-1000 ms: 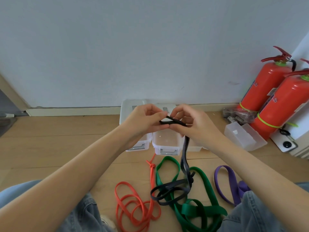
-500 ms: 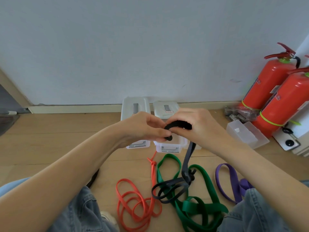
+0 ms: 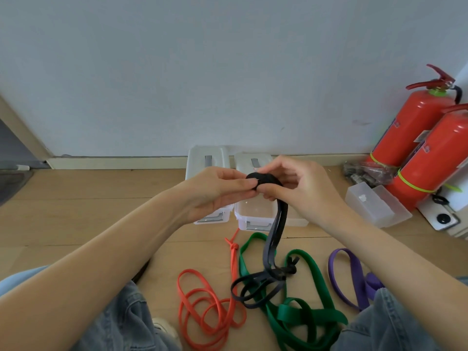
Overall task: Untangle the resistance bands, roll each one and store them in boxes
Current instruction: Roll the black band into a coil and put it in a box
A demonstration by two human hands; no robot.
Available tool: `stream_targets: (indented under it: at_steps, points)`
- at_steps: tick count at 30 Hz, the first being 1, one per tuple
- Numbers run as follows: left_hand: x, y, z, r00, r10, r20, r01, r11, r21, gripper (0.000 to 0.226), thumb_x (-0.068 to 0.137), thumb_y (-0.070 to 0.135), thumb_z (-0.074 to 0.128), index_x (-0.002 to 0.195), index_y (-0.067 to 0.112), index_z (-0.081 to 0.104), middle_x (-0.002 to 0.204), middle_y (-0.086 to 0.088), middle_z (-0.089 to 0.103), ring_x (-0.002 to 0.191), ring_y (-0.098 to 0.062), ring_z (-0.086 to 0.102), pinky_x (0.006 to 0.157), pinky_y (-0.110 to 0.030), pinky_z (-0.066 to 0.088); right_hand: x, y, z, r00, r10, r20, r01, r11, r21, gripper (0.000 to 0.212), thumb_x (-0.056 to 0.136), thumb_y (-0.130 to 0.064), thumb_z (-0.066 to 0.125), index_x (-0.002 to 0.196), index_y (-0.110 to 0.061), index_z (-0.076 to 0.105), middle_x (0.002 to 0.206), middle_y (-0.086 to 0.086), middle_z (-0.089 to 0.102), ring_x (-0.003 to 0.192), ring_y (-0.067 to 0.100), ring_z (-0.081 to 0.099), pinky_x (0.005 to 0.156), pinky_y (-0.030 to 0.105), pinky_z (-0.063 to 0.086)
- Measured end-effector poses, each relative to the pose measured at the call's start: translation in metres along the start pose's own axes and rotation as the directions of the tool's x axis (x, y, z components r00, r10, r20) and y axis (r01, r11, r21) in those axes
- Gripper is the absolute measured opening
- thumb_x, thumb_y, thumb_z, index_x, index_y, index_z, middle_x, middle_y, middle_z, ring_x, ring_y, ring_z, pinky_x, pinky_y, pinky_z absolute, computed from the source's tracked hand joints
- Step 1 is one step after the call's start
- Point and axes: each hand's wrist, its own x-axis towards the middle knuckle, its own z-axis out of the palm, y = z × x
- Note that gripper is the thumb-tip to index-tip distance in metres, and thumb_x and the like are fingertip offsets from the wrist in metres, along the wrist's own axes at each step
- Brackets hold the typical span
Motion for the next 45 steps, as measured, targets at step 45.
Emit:
stream_targets:
  at_steps: [45]
  points:
    - [-0.007, 0.012, 0.008, 0.941, 0.304, -0.149, -0.197, 0.85, 0.488, 0.017, 0.082, 0.011, 0.068, 0.097, 0.002, 0.068, 0.089, -0.009, 0.073, 0.081, -0.012, 0.071, 0.078, -0.018, 0.053, 0.001, 0.008, -0.006, 0.952, 0.262, -0.158, -0.236, 0.958, 0.166, 0.02, 0.071, -0.013, 0.078, 0.081, -0.019, 0.061, 0.079, -0.001, 0.073, 0.077, 0.01, 0.069, 0.076, 0.024, 0.054]
